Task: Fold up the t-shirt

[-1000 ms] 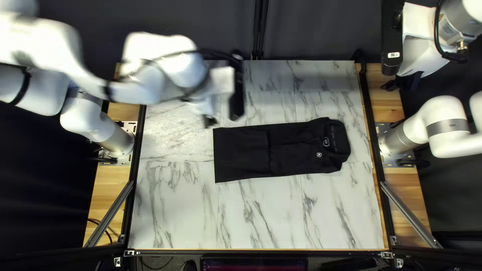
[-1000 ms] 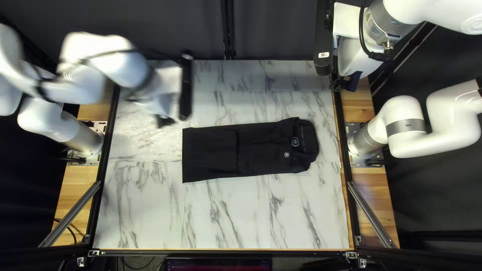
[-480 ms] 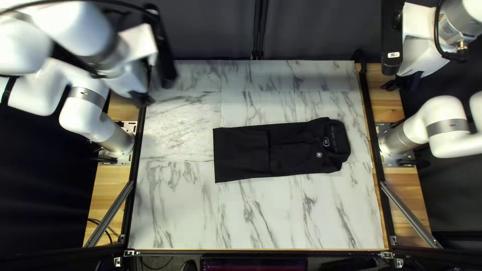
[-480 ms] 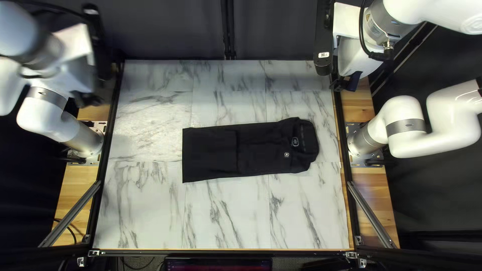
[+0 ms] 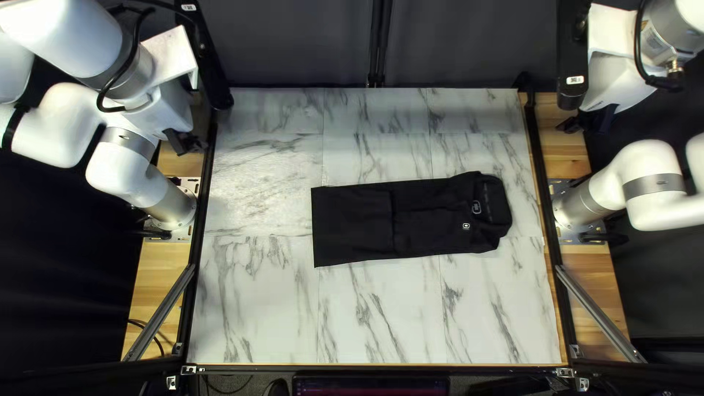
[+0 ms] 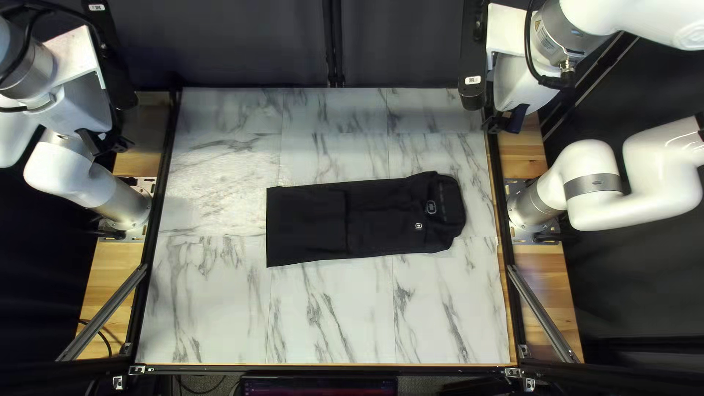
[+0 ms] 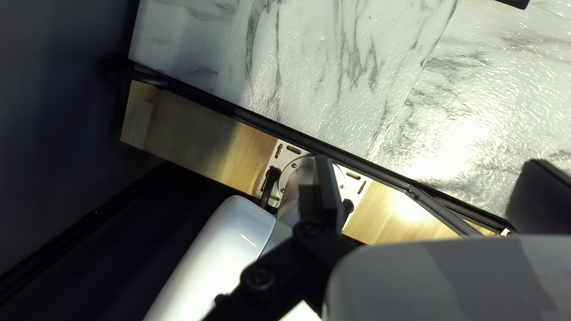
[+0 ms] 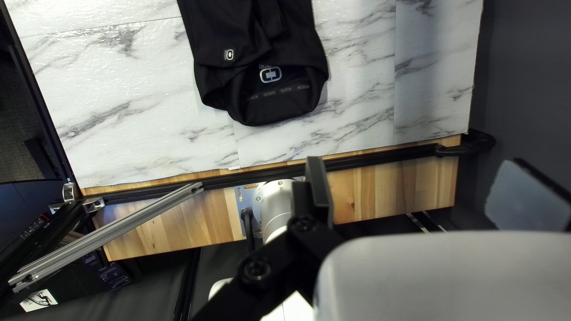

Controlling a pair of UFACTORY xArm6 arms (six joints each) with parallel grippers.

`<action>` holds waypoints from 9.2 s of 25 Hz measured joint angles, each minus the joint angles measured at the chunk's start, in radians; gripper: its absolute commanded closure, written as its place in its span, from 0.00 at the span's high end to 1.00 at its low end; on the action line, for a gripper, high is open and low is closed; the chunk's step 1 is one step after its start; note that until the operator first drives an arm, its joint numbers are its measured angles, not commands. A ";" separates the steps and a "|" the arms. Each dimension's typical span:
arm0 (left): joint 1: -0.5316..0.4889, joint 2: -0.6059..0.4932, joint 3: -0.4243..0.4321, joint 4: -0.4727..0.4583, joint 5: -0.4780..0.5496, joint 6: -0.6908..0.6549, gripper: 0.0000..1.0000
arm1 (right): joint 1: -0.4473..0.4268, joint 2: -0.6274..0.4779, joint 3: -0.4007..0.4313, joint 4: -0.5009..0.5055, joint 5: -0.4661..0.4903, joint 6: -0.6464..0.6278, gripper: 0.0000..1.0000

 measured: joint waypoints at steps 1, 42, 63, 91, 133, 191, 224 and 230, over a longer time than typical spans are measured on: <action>0.000 0.000 0.000 0.000 0.000 0.000 1.00 | 0.000 0.000 0.000 0.000 0.000 0.000 1.00; 0.000 0.000 0.000 0.000 0.000 0.000 1.00 | 0.356 0.036 0.684 -0.008 -0.546 0.355 1.00; 0.000 0.000 0.000 0.000 0.000 0.000 1.00 | 0.622 0.339 0.768 -0.149 -0.775 0.673 1.00; 0.000 0.000 0.000 0.000 0.000 0.000 1.00 | 0.544 0.601 0.699 -0.191 -0.956 0.468 0.00; 0.000 0.000 0.000 0.000 0.000 0.000 1.00 | 0.413 0.087 0.670 -0.110 -0.559 0.322 1.00; 0.154 0.281 0.519 -0.205 -0.887 0.690 1.00 | 0.228 -0.180 0.218 -0.009 -0.012 0.233 1.00; -0.127 0.695 0.421 0.457 -1.041 0.872 1.00 | 0.228 -0.180 0.218 -0.009 -0.012 0.233 1.00; -0.118 0.705 0.445 0.458 -1.084 0.867 1.00 | 0.228 -0.180 0.218 -0.009 -0.012 0.233 1.00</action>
